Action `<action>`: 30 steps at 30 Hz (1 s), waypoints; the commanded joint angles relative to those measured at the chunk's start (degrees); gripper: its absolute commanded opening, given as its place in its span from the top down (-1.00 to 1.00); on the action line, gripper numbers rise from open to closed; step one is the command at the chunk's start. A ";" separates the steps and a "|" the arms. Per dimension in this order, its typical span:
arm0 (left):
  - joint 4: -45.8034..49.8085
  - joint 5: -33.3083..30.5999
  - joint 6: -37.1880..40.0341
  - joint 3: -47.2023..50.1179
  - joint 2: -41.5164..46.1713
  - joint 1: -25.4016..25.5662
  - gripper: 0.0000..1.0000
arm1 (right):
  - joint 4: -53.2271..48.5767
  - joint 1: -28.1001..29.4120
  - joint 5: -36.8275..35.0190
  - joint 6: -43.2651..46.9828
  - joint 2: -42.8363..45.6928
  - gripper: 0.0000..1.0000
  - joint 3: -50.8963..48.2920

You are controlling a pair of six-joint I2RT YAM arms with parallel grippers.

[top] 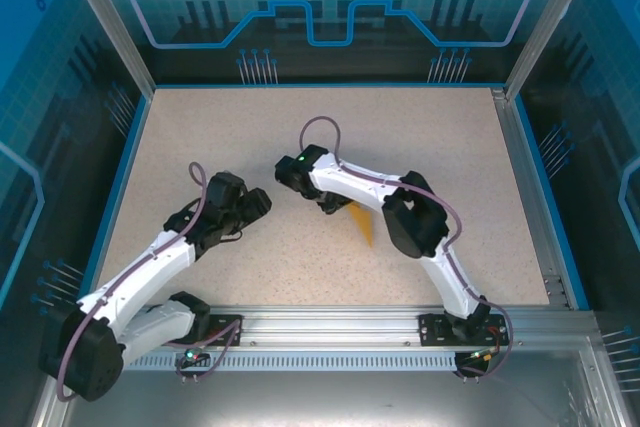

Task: Fold a paper plane with a square sheet of paper (pick it up from the middle)
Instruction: Turn over the paper at the center of the table.

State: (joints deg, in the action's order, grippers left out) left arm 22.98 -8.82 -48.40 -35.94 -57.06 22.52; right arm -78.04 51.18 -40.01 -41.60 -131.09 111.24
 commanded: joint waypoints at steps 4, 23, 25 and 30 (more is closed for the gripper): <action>-0.20 -0.57 -1.34 2.28 3.08 -0.56 -0.64 | -0.68 2.20 6.74 -0.79 -7.62 0.68 6.74; -8.54 12.84 -1.52 3.51 -1.74 -0.56 -0.92 | 52.02 -8.15 44.56 3.69 34.98 -0.59 -37.69; -11.02 16.91 -1.05 2.37 -4.96 -0.53 -0.92 | 58.68 -12.19 51.87 3.27 37.81 -0.29 -44.30; -14.22 21.58 -3.36 -0.68 -12.19 -0.39 -0.90 | 67.58 -19.13 63.72 0.76 37.29 0.36 -53.65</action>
State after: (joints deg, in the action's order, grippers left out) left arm 12.67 7.51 -49.93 -33.78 -67.33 22.33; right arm -19.07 33.65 11.49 -39.44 -91.59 60.90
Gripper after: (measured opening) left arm 0.950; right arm 0.350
